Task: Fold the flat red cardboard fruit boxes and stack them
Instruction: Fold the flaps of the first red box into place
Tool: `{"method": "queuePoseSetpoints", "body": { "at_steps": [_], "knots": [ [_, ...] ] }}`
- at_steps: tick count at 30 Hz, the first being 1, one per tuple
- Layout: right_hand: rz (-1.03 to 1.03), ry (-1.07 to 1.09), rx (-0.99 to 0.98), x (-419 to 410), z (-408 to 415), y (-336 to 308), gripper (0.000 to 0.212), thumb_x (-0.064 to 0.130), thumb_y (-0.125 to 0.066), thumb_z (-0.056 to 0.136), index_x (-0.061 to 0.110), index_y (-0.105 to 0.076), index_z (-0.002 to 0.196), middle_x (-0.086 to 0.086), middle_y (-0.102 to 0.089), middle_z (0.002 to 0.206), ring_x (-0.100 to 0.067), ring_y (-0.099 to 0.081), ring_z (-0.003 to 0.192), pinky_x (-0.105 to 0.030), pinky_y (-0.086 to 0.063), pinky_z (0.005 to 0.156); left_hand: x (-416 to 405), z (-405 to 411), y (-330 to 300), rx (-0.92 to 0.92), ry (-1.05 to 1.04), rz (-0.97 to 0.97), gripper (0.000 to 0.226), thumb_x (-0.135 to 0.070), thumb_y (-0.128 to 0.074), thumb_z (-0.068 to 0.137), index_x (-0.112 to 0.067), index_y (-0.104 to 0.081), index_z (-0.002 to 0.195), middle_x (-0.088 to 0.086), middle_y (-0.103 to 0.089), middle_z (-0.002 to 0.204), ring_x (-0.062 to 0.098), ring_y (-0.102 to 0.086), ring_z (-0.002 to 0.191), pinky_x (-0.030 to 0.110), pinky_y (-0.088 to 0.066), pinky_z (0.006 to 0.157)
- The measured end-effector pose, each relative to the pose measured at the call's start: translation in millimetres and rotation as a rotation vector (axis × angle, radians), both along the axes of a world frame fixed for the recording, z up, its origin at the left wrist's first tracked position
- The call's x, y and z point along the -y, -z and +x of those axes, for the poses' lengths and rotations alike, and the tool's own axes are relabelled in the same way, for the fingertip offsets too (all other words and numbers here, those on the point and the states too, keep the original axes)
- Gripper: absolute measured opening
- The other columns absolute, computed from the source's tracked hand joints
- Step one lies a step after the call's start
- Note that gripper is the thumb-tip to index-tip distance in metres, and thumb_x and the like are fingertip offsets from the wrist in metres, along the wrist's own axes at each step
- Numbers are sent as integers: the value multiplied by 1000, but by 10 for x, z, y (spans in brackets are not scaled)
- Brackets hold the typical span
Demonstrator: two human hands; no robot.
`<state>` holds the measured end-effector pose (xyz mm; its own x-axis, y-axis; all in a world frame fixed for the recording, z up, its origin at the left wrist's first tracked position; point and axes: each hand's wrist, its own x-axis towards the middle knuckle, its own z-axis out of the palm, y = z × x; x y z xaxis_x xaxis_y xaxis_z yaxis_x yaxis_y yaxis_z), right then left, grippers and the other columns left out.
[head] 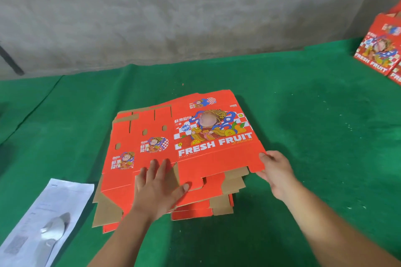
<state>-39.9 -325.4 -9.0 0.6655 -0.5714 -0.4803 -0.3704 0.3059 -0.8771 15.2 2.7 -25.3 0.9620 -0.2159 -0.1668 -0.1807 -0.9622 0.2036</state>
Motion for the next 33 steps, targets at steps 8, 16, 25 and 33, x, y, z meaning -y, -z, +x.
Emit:
{"method": "queuePoseSetpoints", "body": {
  "at_steps": [8, 16, 25, 33],
  "knots": [
    [223, 225, 109, 884, -376, -65, 16, 8, -57, 104, 18, -67, 112, -6, -79, 95, -25, -77, 89, -40, -60, 76, 489, -6, -101, -55, -326, -527, 74, -61, -51, 100, -29, -26, 162, 12, -53, 152, 38, -51, 137, 46, -40, 111],
    [-170, -65, 89, 1686, -439, -422, 17, 19, -64, 102, 29, -68, 114, 4, -78, 79, -15, -70, 56, -25, -54, 56, 1601, -273, -541, -137, -212, -978, 51, -61, -60, 82, -33, -63, 124, -5, -76, 107, 13, -70, 97, 29, -54, 88],
    [-300, -301, 65, 2247, -470, -680, 21, 14, -60, 102, 22, -70, 119, -8, -74, 81, -11, -49, 47, -26, -42, 47, 2620, -611, -448, -14, -183, -927, 71, -63, -66, 78, -23, -49, 134, 7, -56, 125, 29, -49, 123, 49, -44, 110],
    [-116, -190, 131, 2555, -368, -943, 38, 16, -54, 107, 6, -51, 143, -15, -77, 103, -14, -76, 72, -22, -61, 62, 2754, 90, -860, 280, 326, -163, 53, -43, -69, 94, -41, -53, 144, -1, -65, 122, 29, -66, 113, 40, -55, 83]
  ]
}}
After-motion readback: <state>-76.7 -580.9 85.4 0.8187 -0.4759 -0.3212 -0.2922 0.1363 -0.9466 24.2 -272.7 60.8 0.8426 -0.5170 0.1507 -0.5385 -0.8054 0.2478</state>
